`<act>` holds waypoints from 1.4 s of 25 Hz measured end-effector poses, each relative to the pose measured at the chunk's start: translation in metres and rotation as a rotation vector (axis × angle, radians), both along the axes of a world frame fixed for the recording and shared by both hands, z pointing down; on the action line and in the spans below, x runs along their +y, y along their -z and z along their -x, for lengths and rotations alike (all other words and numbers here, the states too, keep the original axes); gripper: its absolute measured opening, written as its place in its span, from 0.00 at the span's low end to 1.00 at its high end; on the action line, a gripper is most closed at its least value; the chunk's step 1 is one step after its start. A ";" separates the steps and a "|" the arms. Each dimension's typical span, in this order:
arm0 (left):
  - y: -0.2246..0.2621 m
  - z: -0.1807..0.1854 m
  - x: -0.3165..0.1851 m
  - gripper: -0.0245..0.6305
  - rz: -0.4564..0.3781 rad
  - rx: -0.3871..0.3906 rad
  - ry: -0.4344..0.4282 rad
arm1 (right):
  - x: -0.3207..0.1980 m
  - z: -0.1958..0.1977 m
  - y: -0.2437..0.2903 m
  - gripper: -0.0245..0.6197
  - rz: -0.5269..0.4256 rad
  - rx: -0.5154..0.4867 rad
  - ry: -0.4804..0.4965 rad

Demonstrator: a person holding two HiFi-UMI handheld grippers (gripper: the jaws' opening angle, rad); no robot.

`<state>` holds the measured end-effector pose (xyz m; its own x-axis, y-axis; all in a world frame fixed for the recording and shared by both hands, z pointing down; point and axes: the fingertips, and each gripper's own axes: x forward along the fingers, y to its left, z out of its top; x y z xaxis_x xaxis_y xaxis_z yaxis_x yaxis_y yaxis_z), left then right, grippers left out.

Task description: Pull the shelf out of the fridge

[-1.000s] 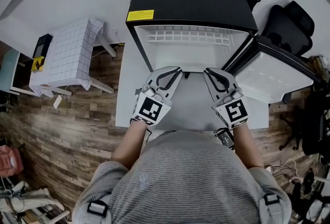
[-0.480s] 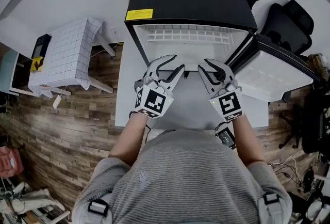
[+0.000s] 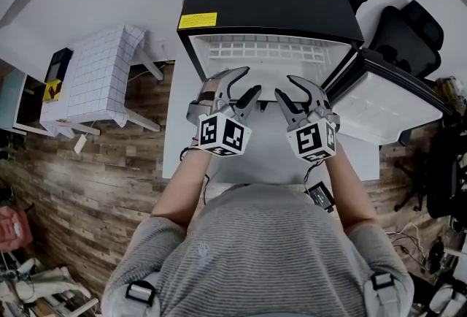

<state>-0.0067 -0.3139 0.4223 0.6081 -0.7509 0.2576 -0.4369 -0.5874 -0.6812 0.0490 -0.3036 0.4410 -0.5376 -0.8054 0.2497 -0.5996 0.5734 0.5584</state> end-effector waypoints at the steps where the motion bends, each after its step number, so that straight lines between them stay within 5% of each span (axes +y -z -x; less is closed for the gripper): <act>1: 0.000 0.000 -0.003 0.37 -0.018 -0.025 0.009 | -0.003 0.000 -0.002 0.29 -0.014 0.030 -0.008; 12: -0.029 -0.002 -0.038 0.44 -0.150 -0.324 0.125 | -0.037 -0.007 -0.023 0.31 -0.120 0.271 -0.095; 21: -0.044 0.003 -0.065 0.46 -0.208 -0.472 0.159 | -0.066 -0.015 -0.041 0.32 -0.204 0.500 -0.176; 35: -0.062 0.011 -0.111 0.48 -0.281 -0.635 0.285 | -0.116 -0.030 -0.046 0.32 -0.277 0.676 -0.315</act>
